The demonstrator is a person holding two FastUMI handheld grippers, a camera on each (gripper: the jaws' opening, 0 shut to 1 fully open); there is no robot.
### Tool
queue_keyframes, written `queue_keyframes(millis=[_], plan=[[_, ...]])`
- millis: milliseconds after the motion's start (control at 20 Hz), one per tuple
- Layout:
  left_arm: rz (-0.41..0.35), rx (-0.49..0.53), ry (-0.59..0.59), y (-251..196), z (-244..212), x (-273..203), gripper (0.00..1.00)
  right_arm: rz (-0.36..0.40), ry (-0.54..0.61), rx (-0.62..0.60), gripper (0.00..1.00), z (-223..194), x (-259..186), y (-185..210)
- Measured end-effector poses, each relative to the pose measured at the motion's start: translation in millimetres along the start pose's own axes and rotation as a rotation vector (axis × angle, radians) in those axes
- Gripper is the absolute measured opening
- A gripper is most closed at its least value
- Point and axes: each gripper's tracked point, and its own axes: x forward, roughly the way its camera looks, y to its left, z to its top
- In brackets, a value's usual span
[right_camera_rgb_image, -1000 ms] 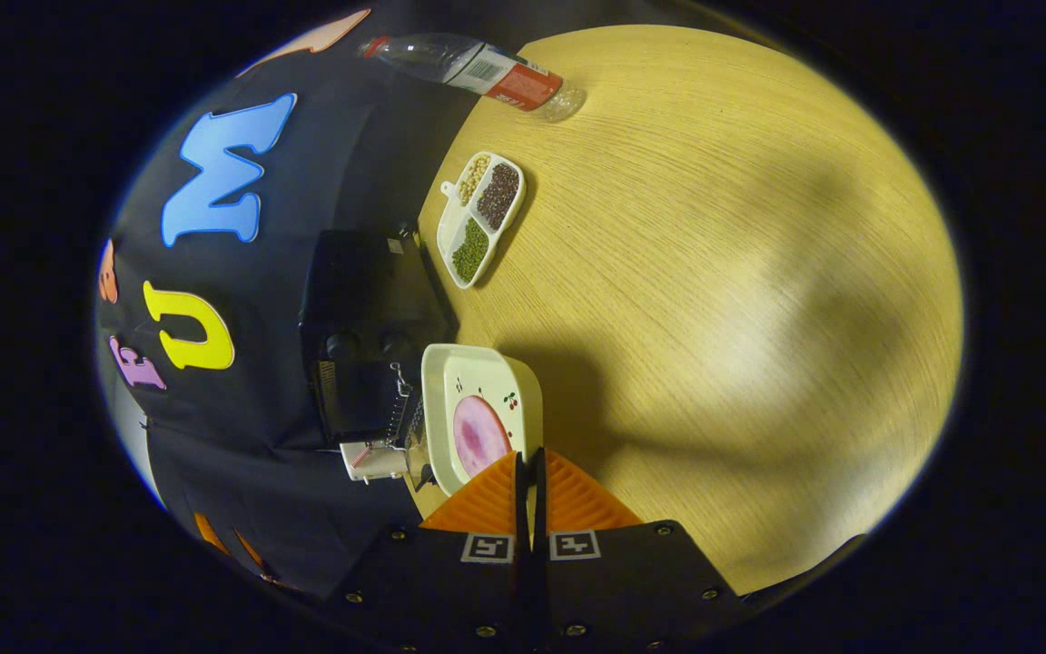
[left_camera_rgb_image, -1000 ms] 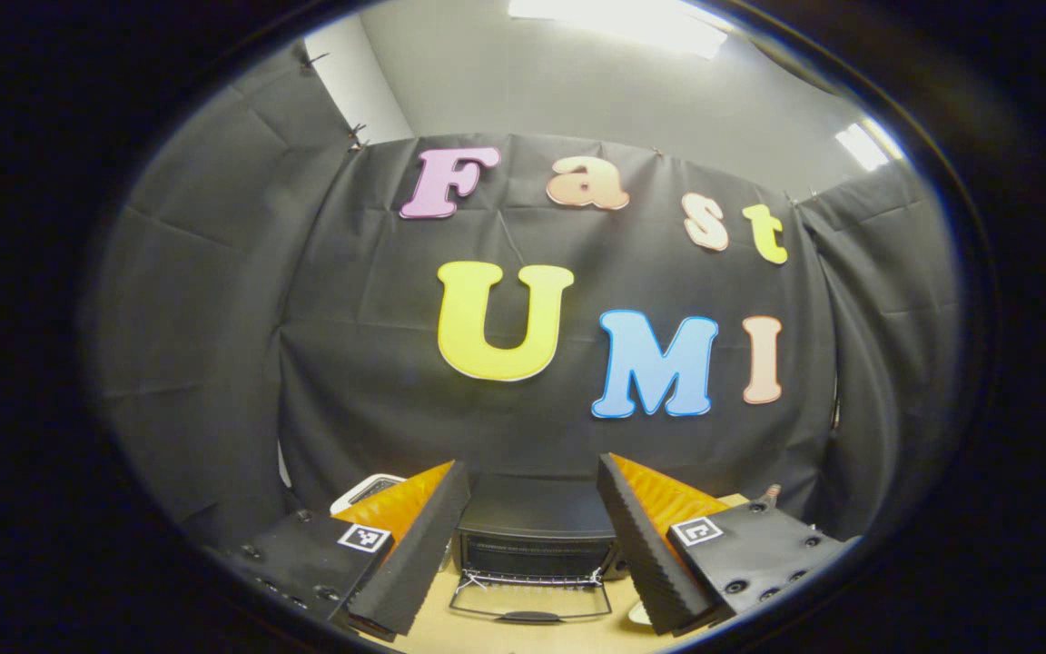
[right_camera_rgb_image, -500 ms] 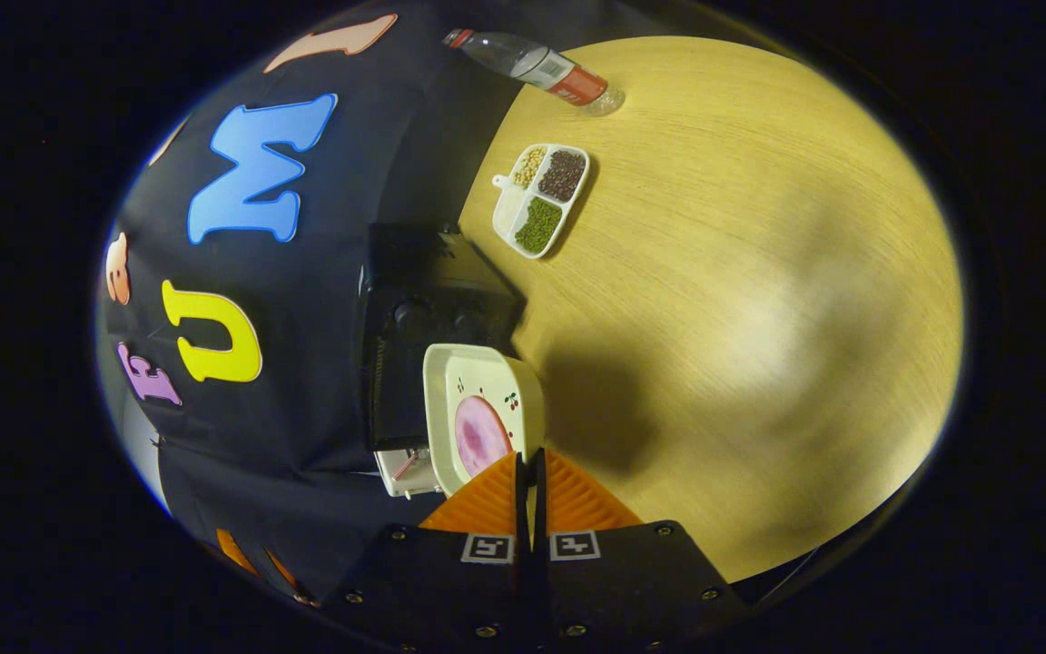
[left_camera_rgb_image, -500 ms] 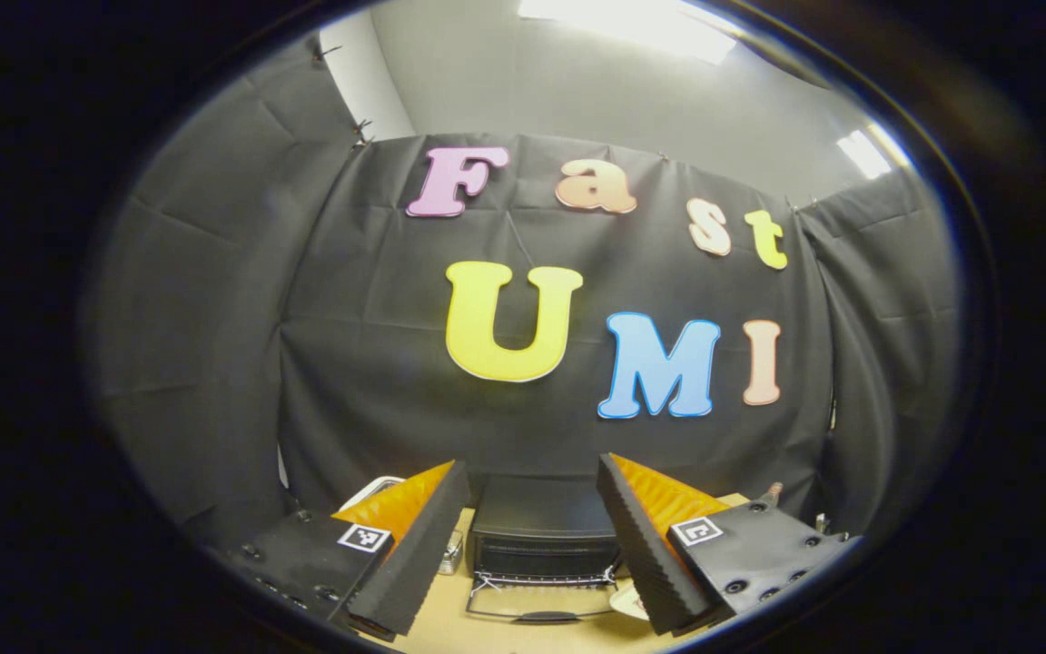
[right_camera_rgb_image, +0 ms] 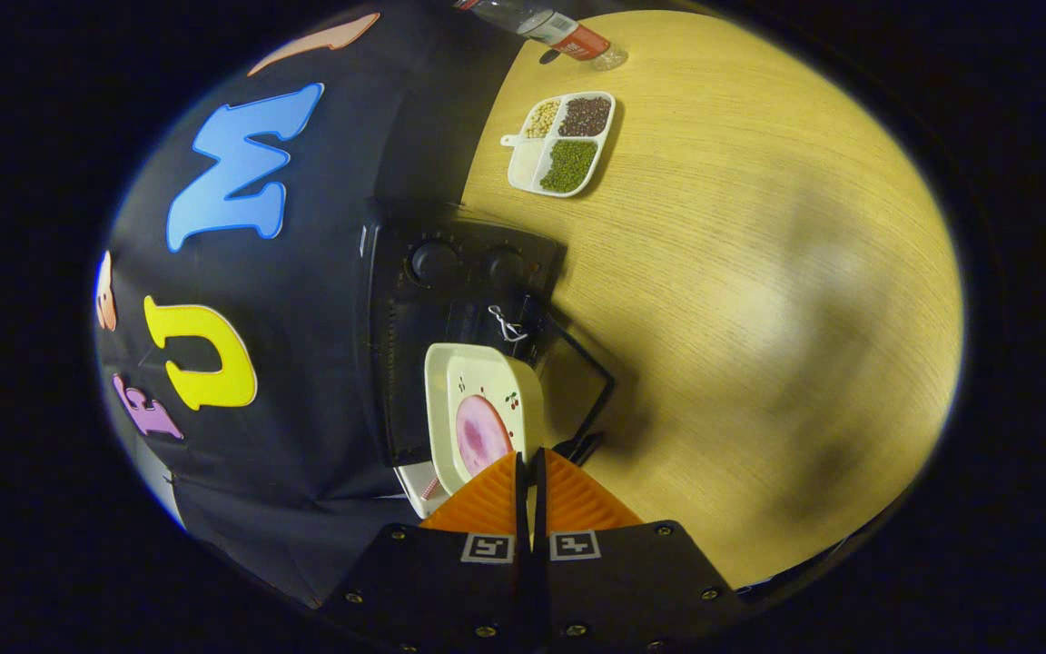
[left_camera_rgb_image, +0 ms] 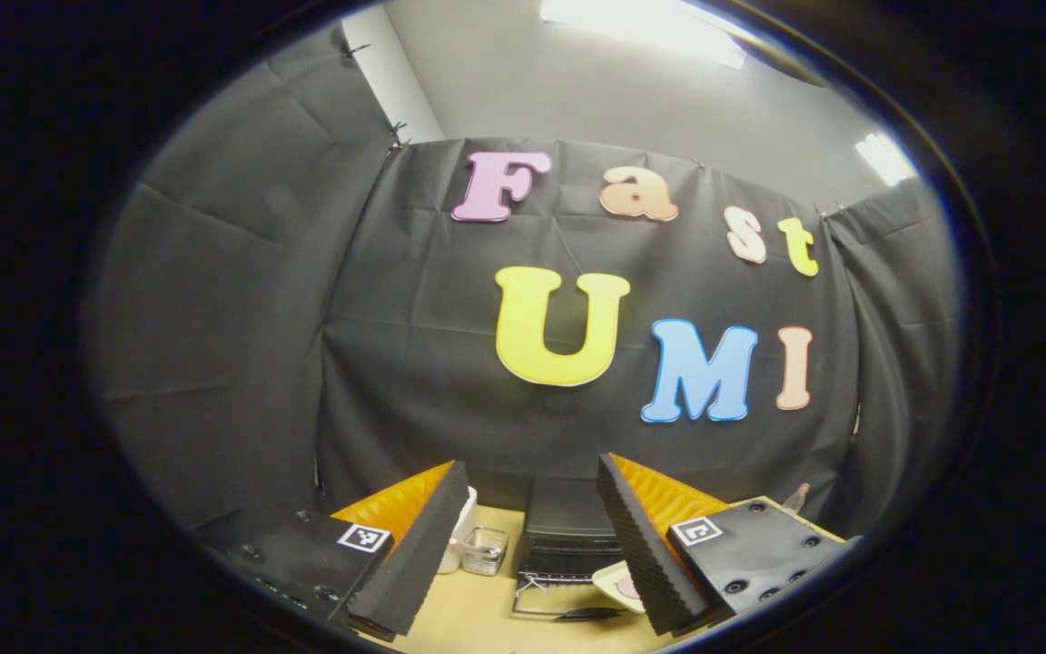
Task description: Open the electric oven with the left hand, put the food in, and close the electric oven.
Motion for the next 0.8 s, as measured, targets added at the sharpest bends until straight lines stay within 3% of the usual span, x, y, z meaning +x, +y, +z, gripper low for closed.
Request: queue_keyframes(millis=[800], plan=[[0.150,0.001,0.040,94.3,-4.7,-8.2,1.00,-0.038,-0.251,0.268,0.00,2.8,131.8,46.6]])
